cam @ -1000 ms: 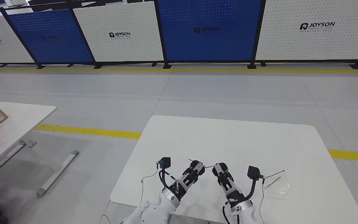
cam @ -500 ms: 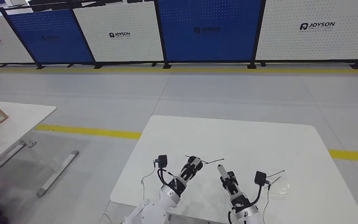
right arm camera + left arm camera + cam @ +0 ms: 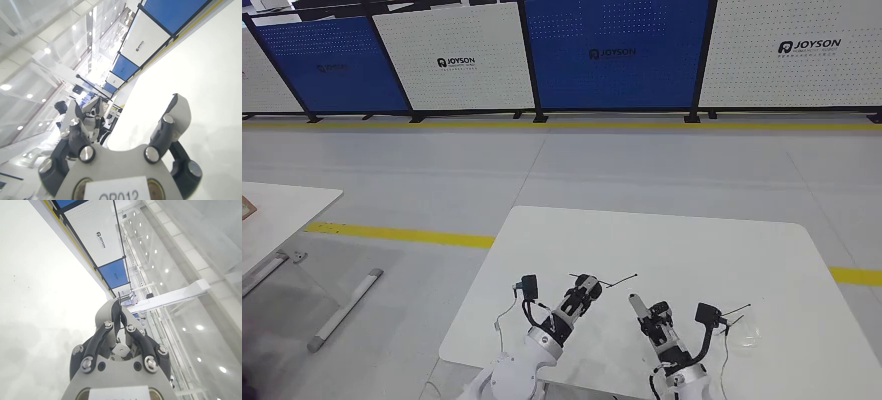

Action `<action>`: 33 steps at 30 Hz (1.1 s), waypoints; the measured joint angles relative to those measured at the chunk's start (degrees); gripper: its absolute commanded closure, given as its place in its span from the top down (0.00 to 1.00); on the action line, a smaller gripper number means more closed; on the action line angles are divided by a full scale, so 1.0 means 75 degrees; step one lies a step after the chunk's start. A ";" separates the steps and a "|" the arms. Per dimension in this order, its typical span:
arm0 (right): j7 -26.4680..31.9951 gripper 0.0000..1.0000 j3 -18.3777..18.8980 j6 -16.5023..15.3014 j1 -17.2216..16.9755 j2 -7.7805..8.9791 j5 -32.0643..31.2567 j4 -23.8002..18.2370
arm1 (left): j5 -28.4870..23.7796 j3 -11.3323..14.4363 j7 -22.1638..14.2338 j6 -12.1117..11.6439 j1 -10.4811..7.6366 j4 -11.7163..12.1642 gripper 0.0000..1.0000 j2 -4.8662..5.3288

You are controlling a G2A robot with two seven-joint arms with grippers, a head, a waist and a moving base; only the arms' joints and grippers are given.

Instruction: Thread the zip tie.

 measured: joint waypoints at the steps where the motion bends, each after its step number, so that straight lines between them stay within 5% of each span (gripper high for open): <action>1: -0.0021 1.00 -0.0007 0.0085 -0.0004 0.0010 -0.0294 -0.0026 | -0.0111 -0.0020 0.0023 0.0016 -0.0001 -0.0020 0.00 -0.0005; 8: 0.0174 1.00 -0.0148 0.0872 0.0076 0.0072 -0.2434 -0.0127 | -0.0818 0.0005 -0.0270 0.0221 0.0002 -0.0238 0.00 -0.0029; 17: 0.0180 1.00 -0.0144 0.0864 0.0084 0.0073 -0.2361 -0.0106 | -0.0804 0.0004 -0.0259 0.0216 0.0002 -0.0234 0.00 -0.0029; 25: 0.0528 1.00 -0.0190 0.0706 0.0291 0.0170 -0.3980 0.0060 | -0.1321 0.0049 -0.0343 0.0423 -0.0081 -0.0220 0.00 -0.0065; 33: 0.0527 1.00 -0.0206 0.0717 0.0283 0.0166 -0.3941 0.0073 | -0.1362 0.0052 -0.0385 0.0452 -0.0093 -0.0218 0.00 -0.0066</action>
